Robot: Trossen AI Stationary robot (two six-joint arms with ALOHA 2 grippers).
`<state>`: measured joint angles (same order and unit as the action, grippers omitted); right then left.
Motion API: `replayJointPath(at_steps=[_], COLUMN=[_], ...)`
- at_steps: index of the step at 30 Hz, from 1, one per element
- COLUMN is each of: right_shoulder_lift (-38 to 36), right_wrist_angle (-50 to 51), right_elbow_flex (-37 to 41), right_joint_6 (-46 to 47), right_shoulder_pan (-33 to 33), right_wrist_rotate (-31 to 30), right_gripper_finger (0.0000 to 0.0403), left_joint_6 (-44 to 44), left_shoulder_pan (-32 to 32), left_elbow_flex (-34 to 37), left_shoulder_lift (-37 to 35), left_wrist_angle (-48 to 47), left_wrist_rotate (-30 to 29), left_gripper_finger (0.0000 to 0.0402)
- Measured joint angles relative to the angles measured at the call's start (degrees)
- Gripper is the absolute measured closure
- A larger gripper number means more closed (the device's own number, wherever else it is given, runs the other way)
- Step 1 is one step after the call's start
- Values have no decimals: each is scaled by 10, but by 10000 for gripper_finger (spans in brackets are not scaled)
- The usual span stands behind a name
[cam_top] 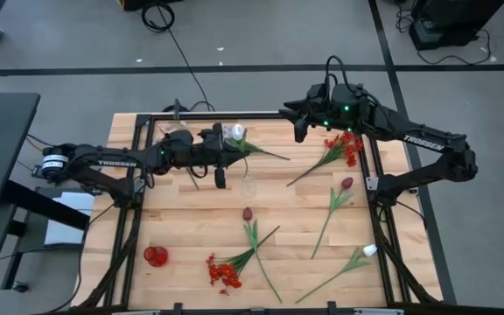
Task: Sort flowers into vase by color
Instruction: Put the left white flower into the transparent vase, then put the white flower into the transparent vase
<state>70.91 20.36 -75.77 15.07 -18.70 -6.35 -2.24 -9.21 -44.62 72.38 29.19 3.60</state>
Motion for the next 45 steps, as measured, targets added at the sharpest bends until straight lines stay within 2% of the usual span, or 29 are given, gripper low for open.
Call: replayJointPath(at_steps=[12,15,20,26,34,40,45], right_shoulder_lift=[0,0,0,0,1,1,1], right_wrist_angle=[15,22,29,42,166,206,222], right_elbow_flex=[0,0,0,0,0,0,0], right_joint_6=[24,23,24,73,168,185,194], right_shoulder_pan=[3,4,1,-10,-36,-48,-38], right_wrist_rotate=[34,34,34,35,17,19,19], right_gripper_finger=[244,244,244,244,244,244,244], left_joint_6=[-35,-58,-100,-103,-71,-59,-79], left_shoulder_pan=[1,1,-2,-4,-4,-25,-51], left_elbow_flex=[1,1,-8,-94,-243,-324,-358], left_shoulder_lift=[32,43,41,40,40,39,39], left_wrist_angle=[-33,-49,-93,-293,-494,-548,-564], left_wrist_rotate=[-10,-18,-39,-39,-39,-37,-39], left_gripper_finger=[372,345,268,178,112,72,65])
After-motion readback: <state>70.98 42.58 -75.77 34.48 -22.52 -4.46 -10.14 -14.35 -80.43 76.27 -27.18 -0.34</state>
